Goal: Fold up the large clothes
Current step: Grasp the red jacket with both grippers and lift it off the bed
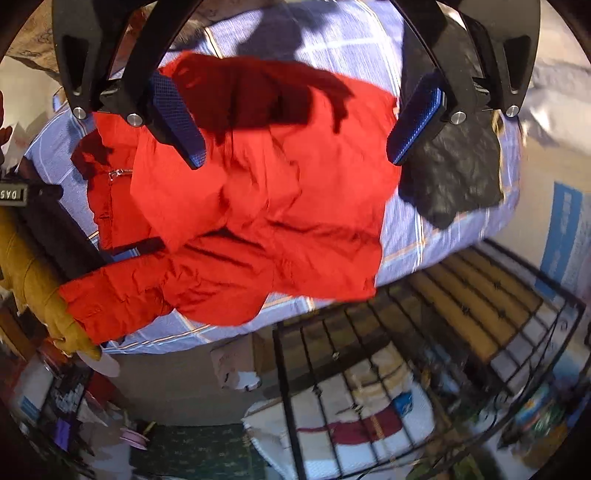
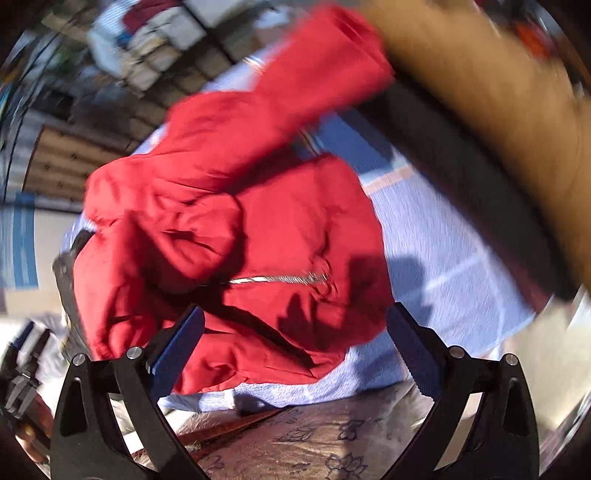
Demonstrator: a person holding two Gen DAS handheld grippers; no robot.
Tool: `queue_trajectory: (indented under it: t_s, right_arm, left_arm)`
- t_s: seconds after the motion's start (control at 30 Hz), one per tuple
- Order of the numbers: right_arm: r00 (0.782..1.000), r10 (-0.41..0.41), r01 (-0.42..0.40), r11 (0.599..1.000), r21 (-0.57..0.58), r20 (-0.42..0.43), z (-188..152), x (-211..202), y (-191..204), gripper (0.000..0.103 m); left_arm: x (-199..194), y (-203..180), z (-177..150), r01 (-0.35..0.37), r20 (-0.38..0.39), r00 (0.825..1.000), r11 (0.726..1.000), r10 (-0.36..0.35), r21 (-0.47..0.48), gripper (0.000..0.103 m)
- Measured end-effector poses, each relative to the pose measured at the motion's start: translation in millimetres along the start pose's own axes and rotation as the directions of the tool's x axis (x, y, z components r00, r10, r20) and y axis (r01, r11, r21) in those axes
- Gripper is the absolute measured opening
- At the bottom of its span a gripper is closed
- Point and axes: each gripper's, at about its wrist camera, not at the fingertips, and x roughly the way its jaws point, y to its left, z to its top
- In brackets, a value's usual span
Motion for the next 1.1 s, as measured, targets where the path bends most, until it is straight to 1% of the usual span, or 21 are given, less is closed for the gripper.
queue_trajectory:
  t_s: [0.07, 0.13, 0.23, 0.33, 0.37, 0.4, 0.47, 0.53, 0.57, 0.63, 0.67, 0.7, 0.73, 0.77, 0.8, 0.83, 0.87, 0.9, 0.97, 1.03, 1.1]
  right_arm:
    - [0.999, 0.027, -0.025, 0.996, 0.091, -0.026, -6, 15, -19, 0.097]
    - [0.996, 0.072, -0.06, 0.976, 0.209, -0.051, -17, 33, -41, 0.097]
    - [0.989, 0.129, -0.099, 0.947, 0.306, -0.078, -29, 50, -61, 0.097]
    - [0.986, 0.15, -0.109, 0.906, 0.408, -0.07, -45, 57, -81, 0.097]
    - [0.988, 0.145, -0.105, 0.894, 0.436, -0.059, -50, 57, -88, 0.097]
    - [0.989, 0.141, -0.102, 0.885, 0.454, -0.053, -53, 56, -93, 0.097]
    - [0.99, 0.136, -0.098, 0.862, 0.497, -0.04, -61, 58, -107, 0.097]
    - [0.991, 0.133, -0.097, 0.833, 0.545, -0.028, -71, 61, -120, 0.097]
    - [0.991, 0.134, -0.096, 0.825, 0.556, -0.027, -73, 62, -124, 0.097]
    - [0.989, 0.142, -0.102, 0.812, 0.574, -0.027, -78, 68, -129, 0.097]
    - [0.987, 0.157, -0.114, 0.808, 0.577, -0.026, -80, 71, -129, 0.097]
    - [0.984, 0.178, -0.129, 0.804, 0.581, -0.029, -81, 75, -128, 0.097]
    - [0.978, 0.207, -0.146, 0.797, 0.586, -0.037, -82, 80, -127, 0.097]
    - [0.967, 0.25, -0.174, 0.787, 0.592, -0.048, -81, 85, -124, 0.097]
    - [0.948, 0.314, -0.222, 0.772, 0.596, -0.053, -82, 93, -122, 0.097]
    - [0.933, 0.357, -0.259, 0.76, 0.596, -0.05, -82, 101, -120, 0.097]
    - [0.93, 0.365, -0.266, 0.754, 0.6, -0.047, -82, 107, -120, 0.097]
    - [0.934, 0.353, -0.246, 0.749, 0.616, -0.057, -84, 116, -124, 0.097]
    - [0.931, 0.36, -0.233, 0.724, 0.649, -0.067, -86, 132, -131, 0.097]
    - [0.904, 0.419, -0.258, 0.7, 0.666, -0.09, -81, 152, -132, 0.097]
    - [0.895, 0.439, -0.29, 0.71, 0.642, -0.082, -73, 159, -127, 0.072]
  left_arm:
    - [7, -27, 31, 0.018, 0.055, 0.998, 0.989, -0.026, 0.148, 0.097]
    - [20, -62, 55, 0.027, 0.088, 0.995, 0.955, -0.055, 0.294, 0.097]
    - [50, -117, 76, 0.074, 0.092, 0.987, 0.876, -0.134, 0.477, 0.097]
    - [91, -168, 90, 0.13, 0.001, 0.986, 0.782, -0.165, 0.609, 0.097]
    - [106, -186, 93, 0.142, -0.023, 0.986, 0.745, -0.168, 0.652, 0.097]
    - [117, -201, 92, 0.132, -0.022, 0.987, 0.714, -0.161, 0.688, 0.097]
    - [144, -231, 95, 0.076, -0.007, 0.994, 0.657, -0.107, 0.75, 0.097]
    - [169, -258, 96, 0.033, 0.006, 0.998, 0.612, -0.062, 0.79, 0.097]
    - [180, -267, 95, 0.013, 0.015, 0.999, 0.594, -0.043, 0.804, 0.097]
    - [205, -281, 97, -0.083, 0.066, 0.997, 0.574, 0.051, 0.814, 0.084]
    - [214, -284, 99, -0.107, 0.071, 0.994, 0.574, 0.085, 0.812, 0.058]
    - [221, -283, 104, -0.096, 0.049, 0.994, 0.592, 0.095, 0.8, 0.038]
    - [225, -276, 112, -0.061, 0.01, 0.996, 0.638, 0.083, 0.768, 0.031]
    - [225, -269, 121, -0.041, -0.006, 0.998, 0.676, 0.067, 0.736, 0.021]
    - [222, -259, 129, -0.026, -0.012, 0.999, 0.713, 0.048, 0.701, 0.016]
    - [217, -244, 141, -0.016, -0.009, 1.0, 0.754, 0.029, 0.657, 0.014]
    - [213, -234, 150, -0.015, 0.001, 1.0, 0.778, 0.018, 0.628, 0.012]
    - [206, -217, 160, -0.016, 0.017, 1.0, 0.808, 0.008, 0.588, 0.01]
    - [190, -186, 174, -0.012, 0.044, 0.999, 0.865, -0.012, 0.502, 0.009]
    - [168, -151, 182, -0.01, 0.079, 0.997, 0.912, -0.024, 0.411, 0.008]
    - [142, -108, 182, -0.005, 0.117, 0.993, 0.953, -0.032, 0.303, 0.008]
